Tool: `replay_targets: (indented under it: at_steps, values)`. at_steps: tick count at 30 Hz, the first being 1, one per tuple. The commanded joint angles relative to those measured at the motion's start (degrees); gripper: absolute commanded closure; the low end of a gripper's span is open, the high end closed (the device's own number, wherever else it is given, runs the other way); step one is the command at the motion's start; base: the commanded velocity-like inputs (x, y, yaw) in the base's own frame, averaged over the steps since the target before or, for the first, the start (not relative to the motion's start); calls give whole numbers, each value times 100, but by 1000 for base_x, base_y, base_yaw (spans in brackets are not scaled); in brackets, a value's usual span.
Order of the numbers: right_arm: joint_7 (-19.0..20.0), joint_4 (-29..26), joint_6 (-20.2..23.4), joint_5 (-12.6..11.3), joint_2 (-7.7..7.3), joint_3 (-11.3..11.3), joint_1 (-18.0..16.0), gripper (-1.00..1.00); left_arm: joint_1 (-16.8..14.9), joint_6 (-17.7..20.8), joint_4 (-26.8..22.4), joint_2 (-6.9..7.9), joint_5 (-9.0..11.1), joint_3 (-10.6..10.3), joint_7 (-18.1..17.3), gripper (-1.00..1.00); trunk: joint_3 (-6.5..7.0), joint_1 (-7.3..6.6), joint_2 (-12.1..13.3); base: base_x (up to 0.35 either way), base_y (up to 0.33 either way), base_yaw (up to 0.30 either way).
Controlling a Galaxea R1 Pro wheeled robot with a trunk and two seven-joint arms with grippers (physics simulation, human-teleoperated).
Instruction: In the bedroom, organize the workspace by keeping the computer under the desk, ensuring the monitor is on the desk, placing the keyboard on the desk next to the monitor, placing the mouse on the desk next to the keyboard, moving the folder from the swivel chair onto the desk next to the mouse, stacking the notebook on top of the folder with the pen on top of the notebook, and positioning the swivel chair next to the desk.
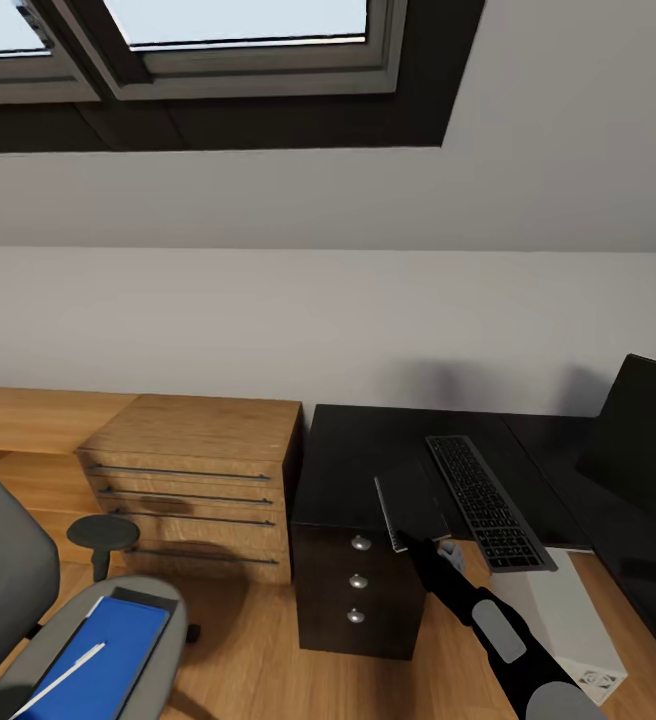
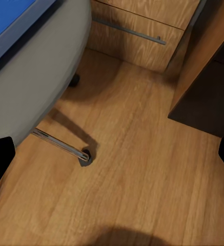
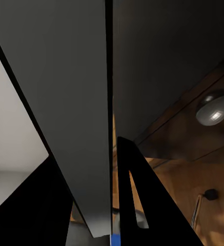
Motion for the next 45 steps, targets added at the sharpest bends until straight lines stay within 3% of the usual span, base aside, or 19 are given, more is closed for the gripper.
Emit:
replay_targets:
  at_steps: [1, 45]
  values:
    - [10, 2, 51, -46, 2, -19, -4, 100, -4, -16, 5, 0, 60, -34, -27, -100, -7, 0, -5, 9, 0, 0]
    - [2, 21, 36, -37, 13, -17, -4, 100, -4, -16, 5, 0, 60, -34, -42, -100, -7, 0, -5, 46, -35, 0]
